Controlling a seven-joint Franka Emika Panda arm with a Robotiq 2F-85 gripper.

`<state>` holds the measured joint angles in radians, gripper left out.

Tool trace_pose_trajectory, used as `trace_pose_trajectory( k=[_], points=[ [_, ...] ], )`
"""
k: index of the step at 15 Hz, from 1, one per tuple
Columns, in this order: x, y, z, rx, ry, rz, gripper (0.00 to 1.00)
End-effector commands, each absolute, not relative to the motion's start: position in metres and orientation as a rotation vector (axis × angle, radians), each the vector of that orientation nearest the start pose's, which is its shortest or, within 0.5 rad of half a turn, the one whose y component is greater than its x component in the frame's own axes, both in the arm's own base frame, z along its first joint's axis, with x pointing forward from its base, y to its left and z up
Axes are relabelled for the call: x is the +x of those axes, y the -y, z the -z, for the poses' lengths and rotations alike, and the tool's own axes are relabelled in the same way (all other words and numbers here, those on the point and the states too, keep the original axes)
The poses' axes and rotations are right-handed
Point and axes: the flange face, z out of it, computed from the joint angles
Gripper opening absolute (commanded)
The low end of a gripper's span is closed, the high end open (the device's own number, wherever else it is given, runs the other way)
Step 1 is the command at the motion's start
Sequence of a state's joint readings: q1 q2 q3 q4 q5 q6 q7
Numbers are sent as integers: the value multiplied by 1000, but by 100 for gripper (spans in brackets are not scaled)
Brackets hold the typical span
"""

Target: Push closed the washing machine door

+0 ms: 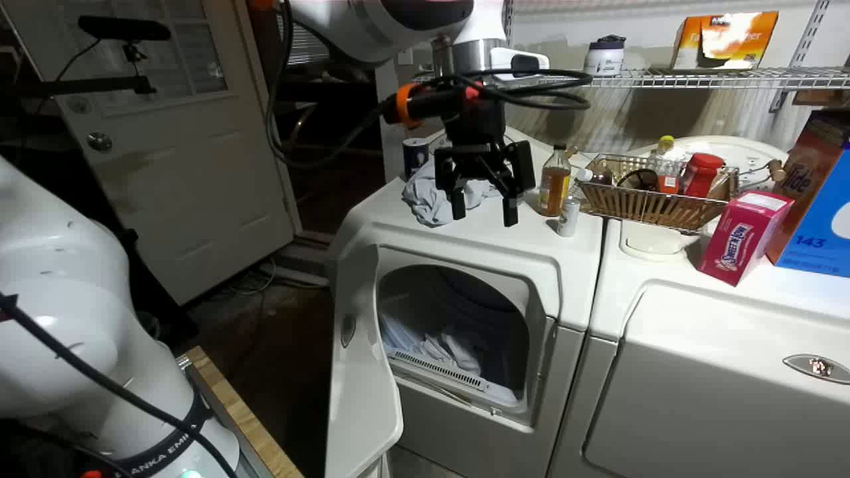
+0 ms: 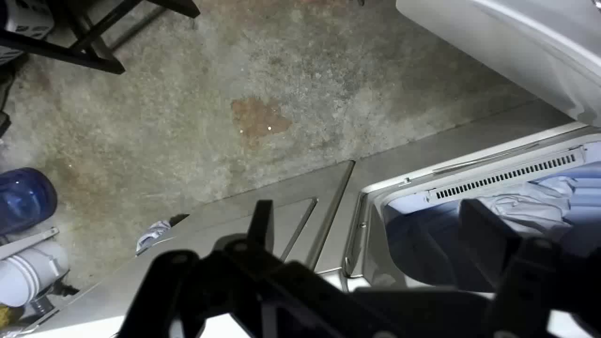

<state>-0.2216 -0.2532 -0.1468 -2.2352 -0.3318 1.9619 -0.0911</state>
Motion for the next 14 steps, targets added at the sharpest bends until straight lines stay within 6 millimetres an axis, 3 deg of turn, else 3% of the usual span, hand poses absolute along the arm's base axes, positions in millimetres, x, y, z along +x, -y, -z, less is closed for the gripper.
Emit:
trace_pose_trajectory(
  k=[1,6,9,14],
  points=[
    [433,193,-475,-3387,-240,-138,100],
    [433,193,-475,-3387,-240,-138,100],
    [427,173,-457,-3314,-146,-287,100],
    [400,127,-411,-3103,65,-568,100]
  ],
)
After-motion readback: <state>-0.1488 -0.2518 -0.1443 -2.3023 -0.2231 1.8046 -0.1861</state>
